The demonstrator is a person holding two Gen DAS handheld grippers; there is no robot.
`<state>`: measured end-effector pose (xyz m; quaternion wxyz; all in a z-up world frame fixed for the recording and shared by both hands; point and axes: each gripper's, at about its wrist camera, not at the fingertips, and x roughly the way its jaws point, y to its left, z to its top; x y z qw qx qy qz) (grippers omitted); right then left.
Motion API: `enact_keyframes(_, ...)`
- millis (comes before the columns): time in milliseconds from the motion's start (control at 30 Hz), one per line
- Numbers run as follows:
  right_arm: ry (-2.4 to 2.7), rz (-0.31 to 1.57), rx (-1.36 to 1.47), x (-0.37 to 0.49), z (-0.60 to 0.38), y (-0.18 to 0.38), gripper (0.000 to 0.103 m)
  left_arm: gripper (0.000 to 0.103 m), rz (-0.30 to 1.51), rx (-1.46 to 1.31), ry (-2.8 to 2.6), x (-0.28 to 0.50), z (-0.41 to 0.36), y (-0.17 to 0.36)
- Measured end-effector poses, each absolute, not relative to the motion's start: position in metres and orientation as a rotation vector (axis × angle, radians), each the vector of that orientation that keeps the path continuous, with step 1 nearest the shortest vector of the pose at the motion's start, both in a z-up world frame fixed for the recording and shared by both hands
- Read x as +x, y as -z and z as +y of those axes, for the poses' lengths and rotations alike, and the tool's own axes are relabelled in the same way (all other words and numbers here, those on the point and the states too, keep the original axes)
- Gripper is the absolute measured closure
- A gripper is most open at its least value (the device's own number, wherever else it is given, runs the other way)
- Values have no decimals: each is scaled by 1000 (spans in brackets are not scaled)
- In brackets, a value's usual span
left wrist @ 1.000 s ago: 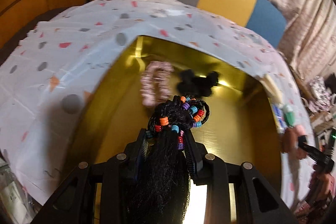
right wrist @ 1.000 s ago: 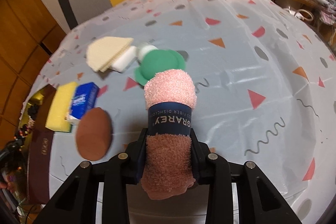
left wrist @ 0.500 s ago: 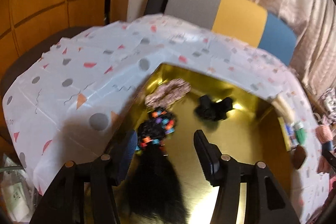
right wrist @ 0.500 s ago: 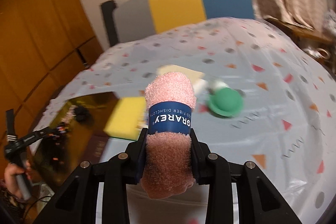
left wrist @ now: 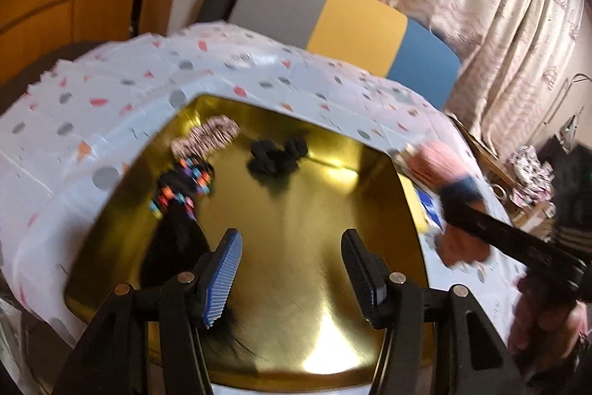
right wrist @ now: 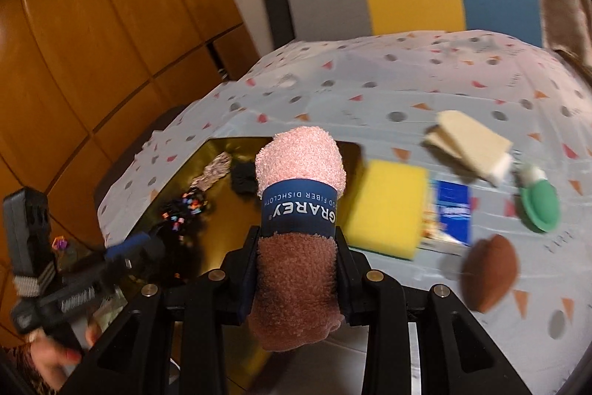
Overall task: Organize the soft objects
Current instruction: 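Lower the wig into the tray with the left tool while the right tool carries the towel over, then release the pink towel roll into the tray with the right tool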
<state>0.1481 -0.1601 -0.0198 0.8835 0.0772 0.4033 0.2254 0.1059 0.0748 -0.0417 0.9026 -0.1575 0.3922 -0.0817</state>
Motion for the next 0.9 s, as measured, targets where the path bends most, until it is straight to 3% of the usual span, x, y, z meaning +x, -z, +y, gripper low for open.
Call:
enact_keyframes(600,-366,1002,-70,237,-87,66,63,46,842,-356,225,93,70,45)
enact_keyframes(900,-281,877,-149,232,-96,46,45,46,845,-359,250,92,67,47)
